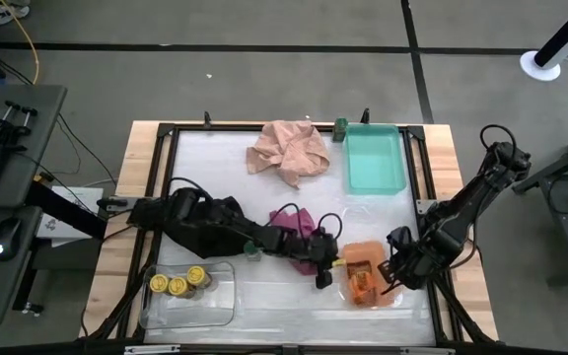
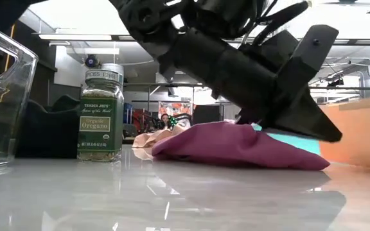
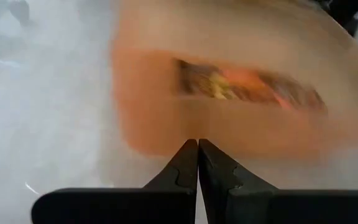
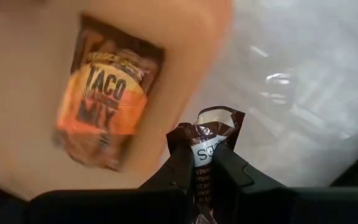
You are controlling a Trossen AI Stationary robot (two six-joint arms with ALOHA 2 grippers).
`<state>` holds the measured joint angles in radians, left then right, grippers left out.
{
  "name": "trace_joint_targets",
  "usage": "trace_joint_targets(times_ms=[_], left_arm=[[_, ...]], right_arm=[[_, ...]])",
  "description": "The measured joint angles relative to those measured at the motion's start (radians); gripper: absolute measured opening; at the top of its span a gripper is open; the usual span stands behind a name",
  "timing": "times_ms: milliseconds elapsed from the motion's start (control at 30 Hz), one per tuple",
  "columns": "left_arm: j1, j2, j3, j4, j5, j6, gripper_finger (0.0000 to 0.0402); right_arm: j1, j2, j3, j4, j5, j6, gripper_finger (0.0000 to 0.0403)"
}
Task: Sort spices by type
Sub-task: Put the orange seasoning bag into the orange bin
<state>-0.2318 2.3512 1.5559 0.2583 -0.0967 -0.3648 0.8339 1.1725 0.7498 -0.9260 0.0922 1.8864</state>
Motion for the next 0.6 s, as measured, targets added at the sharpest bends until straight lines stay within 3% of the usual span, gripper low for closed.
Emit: trace_joint_targets(times_ms=[200, 367, 600], left_arm=[[0.044, 0.000, 0.000, 0.024, 0.004, -0.015, 0.0000], [0.042, -0.001, 0.001, 0.021, 0.068, -0.050, 0.0000], [0.004, -0.051, 0.000, -0.130, 0.175, -0.002, 0.0000]], right_arm=[[0.022, 0.000, 0.000, 0.027, -0.003, 0.039, 0.0021], [0.051, 0.000, 0.001, -0.007, -0.018, 0.061, 0.0021], [0.059, 0.000, 0.001, -0.041, -0.018, 0.061, 0.0021]])
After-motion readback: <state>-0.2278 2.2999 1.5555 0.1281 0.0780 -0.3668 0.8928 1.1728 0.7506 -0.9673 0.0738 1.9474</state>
